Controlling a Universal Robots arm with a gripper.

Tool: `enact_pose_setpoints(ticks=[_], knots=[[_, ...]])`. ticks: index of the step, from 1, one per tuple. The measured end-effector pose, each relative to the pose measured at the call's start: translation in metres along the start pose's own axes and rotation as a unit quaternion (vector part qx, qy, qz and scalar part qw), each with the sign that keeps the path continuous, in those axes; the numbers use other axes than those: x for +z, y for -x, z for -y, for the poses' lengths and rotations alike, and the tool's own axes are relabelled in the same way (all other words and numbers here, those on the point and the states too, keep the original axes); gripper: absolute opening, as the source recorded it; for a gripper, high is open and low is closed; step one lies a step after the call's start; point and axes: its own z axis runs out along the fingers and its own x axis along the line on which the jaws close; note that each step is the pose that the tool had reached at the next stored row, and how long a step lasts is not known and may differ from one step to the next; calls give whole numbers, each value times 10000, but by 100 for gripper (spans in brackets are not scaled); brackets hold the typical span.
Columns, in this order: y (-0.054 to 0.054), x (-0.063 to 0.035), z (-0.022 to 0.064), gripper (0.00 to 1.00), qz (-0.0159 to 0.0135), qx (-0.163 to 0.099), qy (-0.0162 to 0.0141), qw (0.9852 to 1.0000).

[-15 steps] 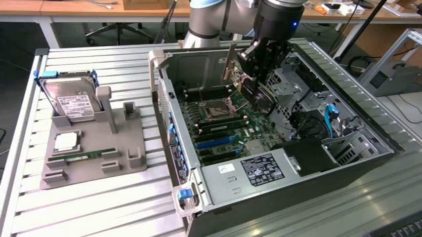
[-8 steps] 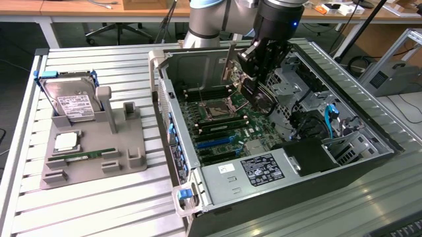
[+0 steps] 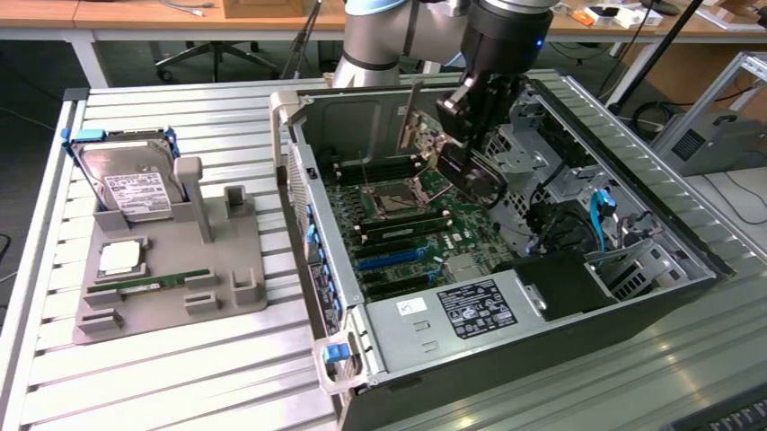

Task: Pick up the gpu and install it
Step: 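Insert the gpu into the slot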

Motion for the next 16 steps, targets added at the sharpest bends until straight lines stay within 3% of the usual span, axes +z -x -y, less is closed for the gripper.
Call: enact_pose_setpoints(ticks=[16], knots=[[-1, 3, 3, 27, 26, -396, 3, 9992]])
